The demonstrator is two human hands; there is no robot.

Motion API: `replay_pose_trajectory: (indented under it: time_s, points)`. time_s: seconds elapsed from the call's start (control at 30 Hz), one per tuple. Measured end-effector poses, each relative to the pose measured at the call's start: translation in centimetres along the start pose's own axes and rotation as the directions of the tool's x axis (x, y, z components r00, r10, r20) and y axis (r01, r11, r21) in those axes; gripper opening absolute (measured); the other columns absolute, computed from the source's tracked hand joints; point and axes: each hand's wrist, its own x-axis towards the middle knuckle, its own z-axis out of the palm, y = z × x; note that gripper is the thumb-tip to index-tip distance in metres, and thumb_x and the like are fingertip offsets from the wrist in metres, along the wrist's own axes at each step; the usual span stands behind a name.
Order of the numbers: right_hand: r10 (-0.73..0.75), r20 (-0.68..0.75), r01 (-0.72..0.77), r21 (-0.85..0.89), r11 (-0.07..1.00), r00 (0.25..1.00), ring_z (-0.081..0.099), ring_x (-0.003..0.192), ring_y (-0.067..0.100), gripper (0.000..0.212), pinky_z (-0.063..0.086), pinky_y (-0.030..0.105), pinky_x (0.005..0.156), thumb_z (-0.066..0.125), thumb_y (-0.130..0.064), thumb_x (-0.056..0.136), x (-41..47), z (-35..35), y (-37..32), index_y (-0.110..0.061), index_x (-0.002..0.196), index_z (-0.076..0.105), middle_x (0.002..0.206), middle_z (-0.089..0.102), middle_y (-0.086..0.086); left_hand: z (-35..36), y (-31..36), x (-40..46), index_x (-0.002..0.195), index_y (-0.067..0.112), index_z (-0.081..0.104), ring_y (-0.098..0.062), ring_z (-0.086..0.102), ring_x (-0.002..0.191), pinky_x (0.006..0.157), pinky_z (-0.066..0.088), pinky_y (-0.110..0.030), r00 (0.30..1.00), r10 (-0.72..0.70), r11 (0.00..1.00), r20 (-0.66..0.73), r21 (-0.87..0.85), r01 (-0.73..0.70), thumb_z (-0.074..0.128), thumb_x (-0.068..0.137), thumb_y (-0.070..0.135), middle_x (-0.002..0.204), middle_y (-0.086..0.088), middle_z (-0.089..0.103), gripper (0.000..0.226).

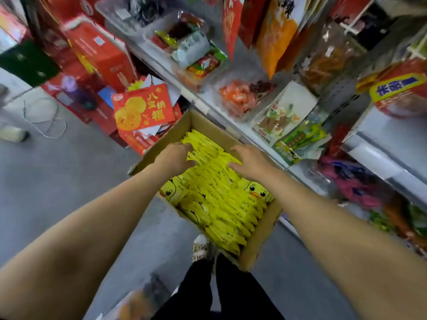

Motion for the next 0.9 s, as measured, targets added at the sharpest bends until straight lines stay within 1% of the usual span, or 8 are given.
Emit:
replay_pose_trajectory:
  time_s: [0.1, 0.23, 0.33, 0.47, 0.57, 0.73, 0.83, 0.9]
  points:
    - [0.059, 0.125, -0.063, 0.027, 0.998, 0.99, 0.052, 0.125, 0.032, 0.053, 0.045, 0.04, 0.097, 0.067, -0.043, 0.088, 1.6, 4.9, 1.7, -0.019, 0.133, 0.054, 0.133, 0.057, 0.012, 3.8, -2.8, 1.1, 0.131, 0.016, 0.053, -0.034, 0.056, 0.113, 0.09, 0.047, -0.041, 0.988, -0.061, 0.997, 0.143, -0.028, 0.065, 0.069, 0.084, 0.046, 0.117, -0.014, 0.064, 0.058]
    - [0.112, 0.281, -0.131, 0.049, 0.99, 0.953, 0.053, 0.125, 0.028, 0.054, 0.046, 0.037, 0.095, 0.068, -0.046, 0.086, 2.9, 10.2, 3.7, -0.026, 0.134, 0.054, 0.14, 0.054, 0.005, 8.3, -5.5, 2.7, 0.132, 0.019, 0.053, -0.032, 0.058, 0.112, 0.09, 0.048, -0.038, 0.944, -0.125, 0.989, 0.306, -0.034, 0.142, 0.071, 0.083, 0.047, 0.123, -0.014, 0.062, 0.059]
    - [0.099, 0.341, -0.147, 0.119, 0.982, 0.935, 0.051, 0.128, 0.027, 0.054, 0.044, 0.034, 0.098, 0.071, -0.045, 0.084, 3.9, 13.4, 4.8, -0.024, 0.132, 0.057, 0.142, 0.053, 0.008, 10.6, -6.9, 4.0, 0.135, 0.022, 0.051, -0.034, 0.055, 0.115, 0.092, 0.048, -0.04, 0.919, -0.152, 0.986, 0.365, -0.011, 0.168, 0.071, 0.083, 0.046, 0.122, -0.016, 0.061, 0.061]
    - [0.117, 0.393, -0.197, 0.168, 0.966, 0.912, 0.054, 0.124, 0.028, 0.056, 0.046, 0.033, 0.096, 0.072, -0.047, 0.083, 4.9, 16.3, 6.2, -0.023, 0.132, 0.058, 0.136, 0.058, 0.009, 13.0, -8.7, 5.4, 0.135, 0.03, 0.051, -0.031, 0.049, 0.123, 0.098, 0.046, -0.044, 0.89, -0.178, 0.984, 0.42, 0.104, 0.147, 0.075, 0.076, 0.049, 0.136, -0.005, 0.052, 0.066]
    - [0.131, 0.384, -0.226, 0.213, 0.951, 0.914, 0.056, 0.122, 0.026, 0.056, 0.045, 0.031, 0.093, 0.074, -0.047, 0.082, 5.1, 17.3, 7.7, -0.022, 0.13, 0.059, 0.133, 0.06, 0.009, 14.2, -9.6, 5.8, 0.128, 0.031, 0.053, -0.033, 0.05, 0.118, 0.092, 0.049, -0.043, 0.876, -0.198, 0.975, 0.44, 0.182, 0.129, 0.071, 0.077, 0.026, 0.132, -0.005, 0.049, 0.055]
    - [0.174, 0.241, -0.245, 0.306, 0.92, 0.955, 0.062, 0.111, 0.021, 0.052, 0.047, 0.031, 0.087, 0.077, -0.045, 0.078, 4.0, 16.9, 9.2, -0.021, 0.123, 0.063, 0.12, 0.067, 0.005, 14.5, -8.8, 6.6, 0.133, 0.026, 0.051, -0.031, 0.038, 0.13, 0.101, 0.037, -0.042, 0.906, -0.233, 0.854, 0.355, 0.52, 0.016, 0.061, 0.088, 0.019, 0.136, -0.007, 0.047, 0.047]
    - [0.191, -0.025, -0.174, 0.303, 0.937, 0.981, 0.059, 0.107, 0.022, 0.05, 0.048, 0.035, 0.085, 0.079, -0.045, 0.074, 2.7, 15.7, 10.0, -0.023, 0.117, 0.064, 0.112, 0.065, 0.001, 13.9, -7.5, 7.3, 0.121, 0.024, 0.062, -0.029, 0.036, 0.13, 0.103, 0.034, -0.041, 0.913, -0.202, 0.837, 0.355, 0.546, -0.027, 0.062, 0.089, 0.027, 0.131, -0.005, 0.054, 0.033]
    - [0.215, -0.231, -0.158, 0.241, 0.957, 0.949, 0.054, 0.109, 0.025, 0.052, 0.044, 0.037, 0.087, 0.08, -0.045, 0.073, 1.7, 14.6, 10.6, -0.021, 0.116, 0.064, 0.113, 0.061, 0.004, 13.2, -6.4, 7.8, 0.114, 0.024, 0.066, -0.028, 0.037, 0.128, 0.099, 0.037, -0.039, 0.914, -0.121, 0.894, 0.386, 0.443, -0.069, 0.068, 0.086, 0.034, 0.126, -0.004, 0.056, 0.03]
